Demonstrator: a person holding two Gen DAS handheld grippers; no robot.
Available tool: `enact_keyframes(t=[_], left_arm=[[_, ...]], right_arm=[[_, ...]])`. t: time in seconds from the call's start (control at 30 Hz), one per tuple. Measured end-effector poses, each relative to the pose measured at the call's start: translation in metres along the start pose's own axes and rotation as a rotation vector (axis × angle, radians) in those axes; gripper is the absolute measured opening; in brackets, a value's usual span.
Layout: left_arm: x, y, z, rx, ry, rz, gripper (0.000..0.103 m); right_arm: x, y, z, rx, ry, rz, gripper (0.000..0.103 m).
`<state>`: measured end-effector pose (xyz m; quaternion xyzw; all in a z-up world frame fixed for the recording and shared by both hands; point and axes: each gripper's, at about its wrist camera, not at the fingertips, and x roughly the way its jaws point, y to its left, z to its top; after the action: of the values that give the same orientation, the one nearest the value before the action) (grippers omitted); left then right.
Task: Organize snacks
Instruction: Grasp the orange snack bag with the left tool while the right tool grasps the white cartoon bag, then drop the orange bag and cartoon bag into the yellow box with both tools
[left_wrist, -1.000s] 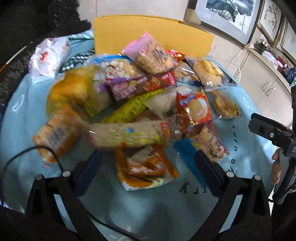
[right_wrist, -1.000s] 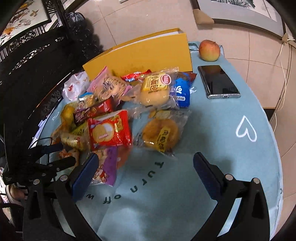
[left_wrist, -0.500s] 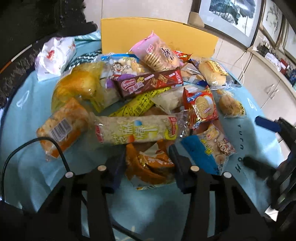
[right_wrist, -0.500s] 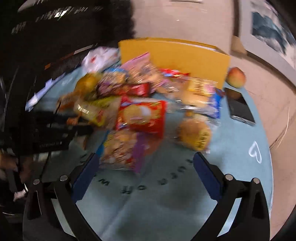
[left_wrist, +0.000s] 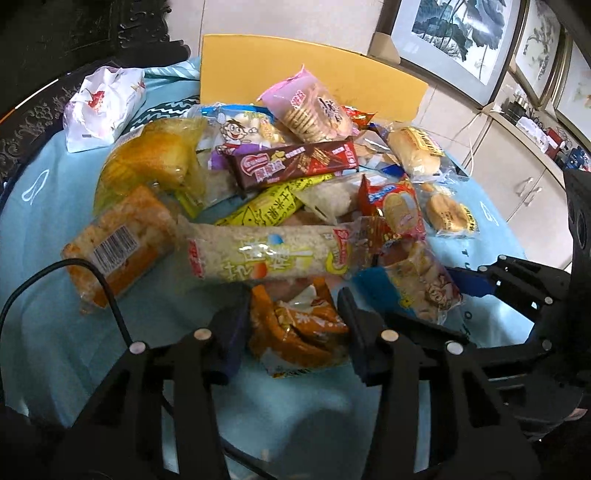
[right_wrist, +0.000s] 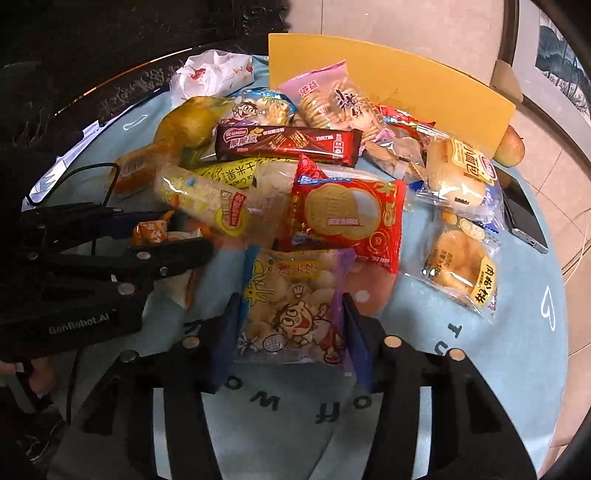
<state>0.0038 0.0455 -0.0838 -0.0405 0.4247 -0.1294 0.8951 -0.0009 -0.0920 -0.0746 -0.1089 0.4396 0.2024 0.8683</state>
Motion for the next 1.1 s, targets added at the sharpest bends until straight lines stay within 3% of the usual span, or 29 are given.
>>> enact_keyframes(t=[0.43, 0.63, 0.87, 0.97, 1.1], left_arm=[[-0.028, -0.02, 0.009, 0.031, -0.045, -0.029, 0.047], [-0.041, -0.027, 0.038, 0.025, -0.082, -0.033, 0.047], [-0.058, -0.045, 0.109, 0.025, -0.202, -0.001, 0.047], [-0.066, -0.047, 0.166, -0.02, -0.297, 0.02, 0.047], [-0.048, -0.043, 0.235, -0.079, -0.331, 0.054, 0.047]], right_arm=[[-0.059, -0.051, -0.007, 0.15, -0.148, 0.096, 0.048], [-0.077, -0.073, 0.001, 0.202, -0.225, 0.098, 0.048], [-0.11, -0.118, 0.047, 0.273, -0.397, 0.068, 0.048], [-0.119, -0.132, 0.082, 0.267, -0.47, 0.042, 0.048], [-0.104, -0.143, 0.144, 0.239, -0.519, -0.003, 0.049]])
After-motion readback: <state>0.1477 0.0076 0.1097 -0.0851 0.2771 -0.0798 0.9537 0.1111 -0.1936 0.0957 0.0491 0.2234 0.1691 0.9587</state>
